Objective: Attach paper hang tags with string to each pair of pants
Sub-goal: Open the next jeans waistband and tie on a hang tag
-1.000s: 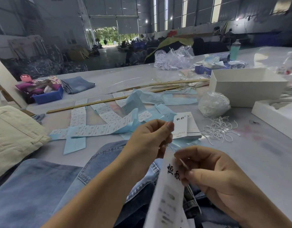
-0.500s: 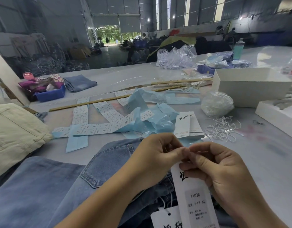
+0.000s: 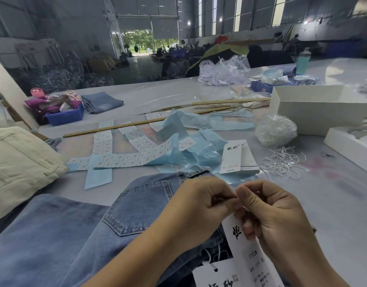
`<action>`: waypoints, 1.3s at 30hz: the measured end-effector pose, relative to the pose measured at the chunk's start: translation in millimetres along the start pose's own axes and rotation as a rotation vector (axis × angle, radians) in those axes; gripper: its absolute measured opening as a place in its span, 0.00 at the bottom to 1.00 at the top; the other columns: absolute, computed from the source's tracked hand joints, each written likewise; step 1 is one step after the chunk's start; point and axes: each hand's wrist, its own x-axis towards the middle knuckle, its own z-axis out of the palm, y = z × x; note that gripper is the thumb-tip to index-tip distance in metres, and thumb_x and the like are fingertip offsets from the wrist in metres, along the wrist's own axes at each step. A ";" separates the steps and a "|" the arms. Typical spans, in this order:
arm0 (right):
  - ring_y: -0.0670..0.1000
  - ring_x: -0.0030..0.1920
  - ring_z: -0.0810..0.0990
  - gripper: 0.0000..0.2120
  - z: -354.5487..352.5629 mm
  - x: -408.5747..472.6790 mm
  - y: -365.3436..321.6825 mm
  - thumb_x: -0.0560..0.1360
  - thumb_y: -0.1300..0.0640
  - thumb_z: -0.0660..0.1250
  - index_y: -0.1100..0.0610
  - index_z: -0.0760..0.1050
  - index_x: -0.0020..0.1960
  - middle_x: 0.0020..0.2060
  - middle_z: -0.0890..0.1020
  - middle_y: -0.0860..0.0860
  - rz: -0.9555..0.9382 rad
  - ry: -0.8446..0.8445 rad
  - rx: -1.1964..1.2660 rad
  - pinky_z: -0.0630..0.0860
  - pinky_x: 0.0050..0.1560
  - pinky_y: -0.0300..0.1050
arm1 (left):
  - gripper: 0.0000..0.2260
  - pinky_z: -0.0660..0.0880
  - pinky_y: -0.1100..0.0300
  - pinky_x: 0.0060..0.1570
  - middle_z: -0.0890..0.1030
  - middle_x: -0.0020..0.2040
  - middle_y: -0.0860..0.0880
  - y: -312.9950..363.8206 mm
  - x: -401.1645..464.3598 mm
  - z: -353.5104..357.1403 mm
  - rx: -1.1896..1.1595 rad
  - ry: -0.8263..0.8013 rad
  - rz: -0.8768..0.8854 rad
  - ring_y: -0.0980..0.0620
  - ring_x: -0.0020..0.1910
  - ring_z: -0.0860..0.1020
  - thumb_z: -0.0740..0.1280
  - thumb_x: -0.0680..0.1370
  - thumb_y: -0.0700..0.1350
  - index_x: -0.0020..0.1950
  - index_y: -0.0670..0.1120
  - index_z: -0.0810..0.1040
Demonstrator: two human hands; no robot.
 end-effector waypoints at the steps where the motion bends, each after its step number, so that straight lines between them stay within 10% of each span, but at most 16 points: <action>1: 0.50 0.19 0.70 0.06 -0.4 -0.1 1.7 0.66 0.55 0.71 0.57 0.82 0.37 0.25 0.77 0.58 -0.005 -0.003 -0.010 0.67 0.18 0.38 | 0.04 0.73 0.63 0.41 0.80 0.40 0.54 0.5 -0.7 0.4 0.105 -0.008 0.027 0.57 0.41 0.77 0.70 0.78 0.46 0.43 0.51 0.80; 8: 0.53 0.25 0.77 0.08 -7.4 0.3 -1.5 0.63 0.59 0.72 0.62 0.83 0.39 0.32 0.80 0.61 0.036 -0.142 0.051 0.74 0.24 0.42 | 0.08 0.64 0.70 0.36 0.73 0.37 0.61 -2.3 -1.8 -1.2 0.219 0.007 -0.066 0.63 0.38 0.71 0.62 0.82 0.50 0.43 0.56 0.71; 24: 0.55 0.25 0.78 0.08 -3.7 -1.5 -5.5 0.65 0.61 0.69 0.59 0.84 0.43 0.34 0.82 0.63 -0.010 -0.206 -0.034 0.75 0.25 0.44 | 0.16 0.62 0.65 0.25 0.72 0.26 0.53 -3.9 4.4 -6.7 -0.452 0.218 -0.258 0.55 0.24 0.65 0.66 0.72 0.58 0.35 0.46 0.75; 39: 0.52 0.24 0.76 0.08 3.4 0.0 -1.7 0.65 0.61 0.70 0.54 0.84 0.42 0.34 0.83 0.61 -0.043 -0.153 -0.020 0.73 0.22 0.42 | 0.12 0.70 0.67 0.34 0.83 0.44 0.47 -3.5 0.7 -6.5 -0.502 0.146 -0.232 0.56 0.36 0.74 0.64 0.72 0.37 0.47 0.48 0.86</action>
